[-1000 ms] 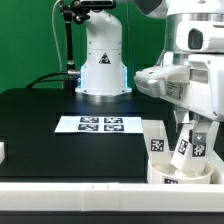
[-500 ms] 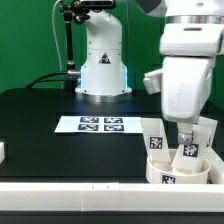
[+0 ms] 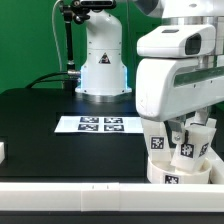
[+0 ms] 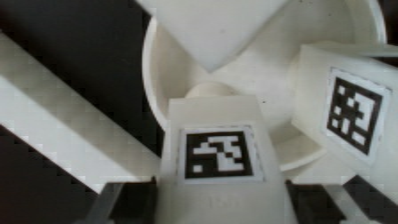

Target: Assemble stool

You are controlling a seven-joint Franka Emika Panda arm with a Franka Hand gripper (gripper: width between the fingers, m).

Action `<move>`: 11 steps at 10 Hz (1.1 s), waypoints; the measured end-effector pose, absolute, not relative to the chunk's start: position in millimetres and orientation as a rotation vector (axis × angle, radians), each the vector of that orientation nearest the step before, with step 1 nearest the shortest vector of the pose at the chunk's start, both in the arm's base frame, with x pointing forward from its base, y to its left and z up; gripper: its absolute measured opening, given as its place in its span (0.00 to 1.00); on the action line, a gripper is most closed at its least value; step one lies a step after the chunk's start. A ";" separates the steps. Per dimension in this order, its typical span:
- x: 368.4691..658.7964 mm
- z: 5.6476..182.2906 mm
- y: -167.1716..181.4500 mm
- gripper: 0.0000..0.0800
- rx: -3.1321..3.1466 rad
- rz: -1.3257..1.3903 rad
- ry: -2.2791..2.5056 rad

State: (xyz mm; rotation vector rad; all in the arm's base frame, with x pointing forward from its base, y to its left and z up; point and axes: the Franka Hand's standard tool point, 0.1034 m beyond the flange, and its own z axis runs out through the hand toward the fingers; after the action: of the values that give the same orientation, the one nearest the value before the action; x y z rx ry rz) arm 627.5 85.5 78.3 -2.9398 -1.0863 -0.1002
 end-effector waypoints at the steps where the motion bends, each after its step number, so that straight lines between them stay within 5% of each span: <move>1: 627.3 78.3 86.6 0.43 -2.975 -0.101 -0.957; 11: 622.2 75.1 111.2 0.43 -3.016 -0.117 0.424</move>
Offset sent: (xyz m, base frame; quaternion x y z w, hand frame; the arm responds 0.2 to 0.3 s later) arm -0.0105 -0.0021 0.0002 0.0122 0.0060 0.2303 0.9730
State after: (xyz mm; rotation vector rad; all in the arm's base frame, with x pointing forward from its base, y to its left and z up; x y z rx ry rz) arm 622.2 111.2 75.1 -3.0160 0.4242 -0.1168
